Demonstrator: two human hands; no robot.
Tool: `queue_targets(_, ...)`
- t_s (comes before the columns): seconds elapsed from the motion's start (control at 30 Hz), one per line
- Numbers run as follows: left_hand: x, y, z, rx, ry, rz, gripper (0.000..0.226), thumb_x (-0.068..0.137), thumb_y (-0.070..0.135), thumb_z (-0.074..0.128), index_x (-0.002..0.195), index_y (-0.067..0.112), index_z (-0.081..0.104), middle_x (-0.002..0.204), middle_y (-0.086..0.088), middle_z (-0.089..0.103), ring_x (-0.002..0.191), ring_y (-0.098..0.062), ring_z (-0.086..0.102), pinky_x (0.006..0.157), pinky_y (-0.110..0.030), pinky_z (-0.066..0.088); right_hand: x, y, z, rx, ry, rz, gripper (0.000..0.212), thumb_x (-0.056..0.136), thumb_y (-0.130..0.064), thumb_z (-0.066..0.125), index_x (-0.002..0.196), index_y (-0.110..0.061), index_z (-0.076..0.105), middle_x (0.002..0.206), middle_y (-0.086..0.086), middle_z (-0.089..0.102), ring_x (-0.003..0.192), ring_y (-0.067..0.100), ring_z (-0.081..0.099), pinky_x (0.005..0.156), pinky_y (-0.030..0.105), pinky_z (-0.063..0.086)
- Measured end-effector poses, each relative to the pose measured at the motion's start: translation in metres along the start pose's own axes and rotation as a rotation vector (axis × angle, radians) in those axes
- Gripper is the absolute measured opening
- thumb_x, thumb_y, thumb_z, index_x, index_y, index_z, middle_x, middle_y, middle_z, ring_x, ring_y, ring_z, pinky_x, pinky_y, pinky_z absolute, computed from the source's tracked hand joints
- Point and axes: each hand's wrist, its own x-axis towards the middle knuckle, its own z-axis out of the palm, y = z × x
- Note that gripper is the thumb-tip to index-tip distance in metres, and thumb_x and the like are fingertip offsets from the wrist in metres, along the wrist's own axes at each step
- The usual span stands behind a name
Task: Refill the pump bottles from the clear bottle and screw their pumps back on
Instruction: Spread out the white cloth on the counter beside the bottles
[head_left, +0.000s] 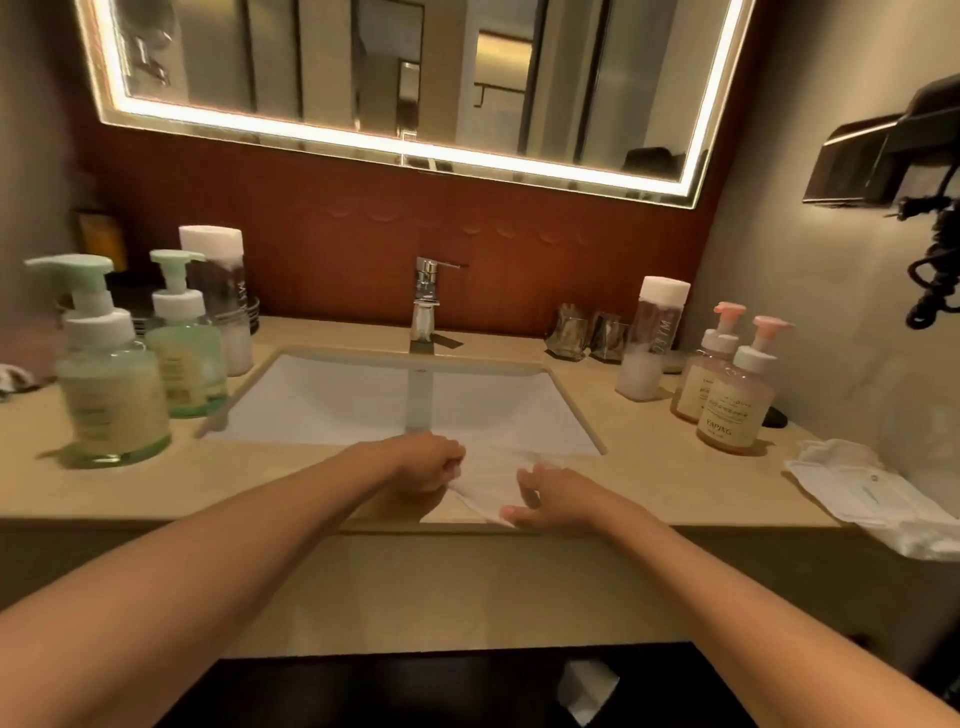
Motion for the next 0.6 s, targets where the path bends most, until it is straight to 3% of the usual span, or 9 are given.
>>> queue_targets(0.1,-0.036,-0.037,0.001,-0.011,0.027,-0.088,0.019,0.1,0.026,0.036,0.102,0.014,0.05,0.098,-0.006,0.056,0.082,-0.016,0.048,0.077,-0.028,0.038,0.015,-0.039,0.001,0.008,0.005,-0.095,0.035,0.093,-0.044,0.045,0.107,-0.012,0.047,0.129,0.016,0.049,0.113,0.027,0.047,0.083,0.029,0.036)
queue_targets(0.27,-0.097,-0.096,0.001,0.014,0.032,-0.256,0.015,0.099,0.029,0.035,0.099,0.018,0.046,0.119,-0.008,0.056,0.092,-0.021,0.052,0.084,-0.032,0.04,0.041,-0.108,-0.001,-0.003,0.023,-0.246,0.042,0.094,-0.043,0.044,0.117,-0.008,0.047,0.131,0.019,0.046,0.1,0.024,0.043,0.082,0.032,0.034)
queue_targets(0.33,-0.121,-0.115,0.0,0.028,0.022,-0.327,0.018,0.099,0.029,0.035,0.102,0.016,0.047,0.121,-0.009,0.056,0.097,-0.023,0.054,0.086,-0.034,0.041,0.051,-0.136,-0.002,-0.008,0.023,-0.291,0.049,0.094,-0.042,0.044,0.123,-0.003,0.045,0.133,0.019,0.045,0.106,0.026,0.045,0.085,0.033,0.036)
queue_targets(0.43,-0.156,-0.139,-0.001,0.025,0.038,-0.43,0.024,0.099,0.028,0.035,0.107,0.009,0.048,0.114,-0.012,0.056,0.096,-0.026,0.053,0.077,-0.03,0.036,0.066,-0.178,-0.005,-0.016,0.003,-0.366,0.05,0.095,-0.041,0.042,0.127,-0.002,0.043,0.135,0.018,0.043,0.119,0.03,0.043,0.094,0.034,0.036)
queue_targets(0.6,-0.194,-0.166,0.002,-0.051,0.11,-0.512,0.023,0.099,0.025,0.037,0.096,0.006,0.049,0.103,-0.009,0.05,0.085,-0.02,0.047,0.068,-0.028,0.03,0.091,-0.223,-0.005,-0.002,0.022,-0.422,0.048,0.098,-0.04,0.034,0.127,-0.003,0.046,0.135,0.017,0.044,0.121,0.028,0.041,0.101,0.036,0.033)
